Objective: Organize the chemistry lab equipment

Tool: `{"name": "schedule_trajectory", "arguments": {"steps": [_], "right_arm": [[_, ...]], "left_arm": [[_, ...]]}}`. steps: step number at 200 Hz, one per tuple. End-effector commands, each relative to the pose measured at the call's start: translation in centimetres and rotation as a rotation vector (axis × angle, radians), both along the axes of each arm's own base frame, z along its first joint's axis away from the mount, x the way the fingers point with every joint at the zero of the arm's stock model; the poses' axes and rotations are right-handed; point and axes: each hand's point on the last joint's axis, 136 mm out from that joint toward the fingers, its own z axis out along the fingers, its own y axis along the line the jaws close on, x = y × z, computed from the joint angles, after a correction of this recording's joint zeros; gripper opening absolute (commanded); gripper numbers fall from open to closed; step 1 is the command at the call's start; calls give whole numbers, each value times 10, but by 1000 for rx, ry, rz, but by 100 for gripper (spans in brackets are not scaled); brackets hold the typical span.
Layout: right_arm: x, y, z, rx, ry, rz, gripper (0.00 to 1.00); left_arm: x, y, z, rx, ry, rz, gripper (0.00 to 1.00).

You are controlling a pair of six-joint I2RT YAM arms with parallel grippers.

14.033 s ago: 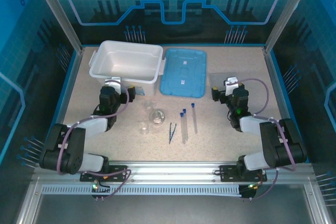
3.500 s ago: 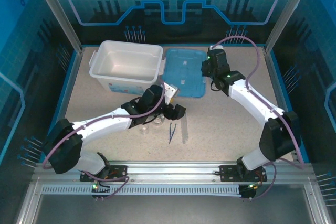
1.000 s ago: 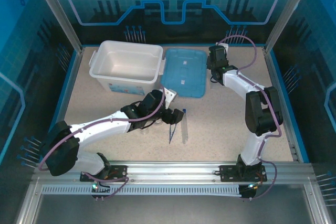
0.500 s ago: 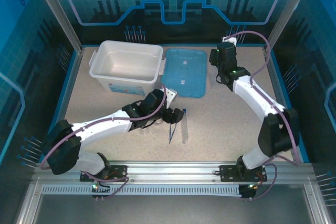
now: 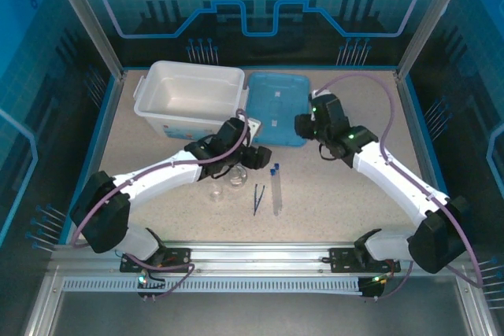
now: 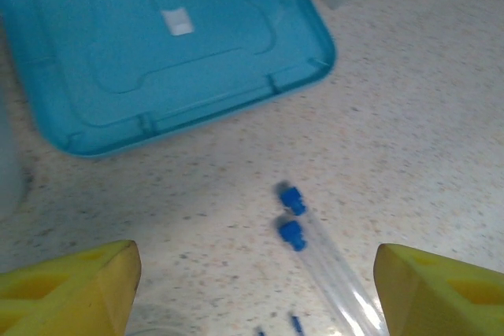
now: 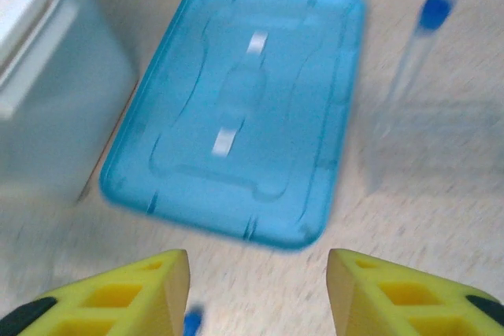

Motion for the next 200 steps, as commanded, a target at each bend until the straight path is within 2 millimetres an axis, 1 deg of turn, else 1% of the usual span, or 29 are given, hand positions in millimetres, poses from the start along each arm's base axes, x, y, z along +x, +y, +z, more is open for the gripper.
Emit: {"name": "schedule_trajectory", "arguments": {"steps": [1,20,46,69,83,85,89,116,164,200], "right_arm": [[-43,14,-25,14,136,76,48],[-63,25,-42,11,190,112,46],[-84,39,-69,6,263,155,44],[-96,51,-94,-5,328,176,43],[-96,59,-102,1,339,184,43],[-100,56,-110,-10,355,181,43],[-102,56,-117,-13,370,183,43],[-102,60,-134,-9,403,180,43],[-97,74,-151,-1,441,204,43],[-93,73,-161,-12,459,194,43]], "left_arm": [[6,10,0,9,34,43,78],[7,14,-2,16,43,56,78],[6,16,-5,19,57,63,78],[2,17,-8,14,70,65,78],[0,19,-11,14,76,67,78],[0,19,-11,13,76,68,78],[0,19,-11,13,75,69,78],[-3,21,-12,7,74,69,78],[-5,24,-12,0,64,76,78],[-6,26,-12,4,62,80,78]]}}
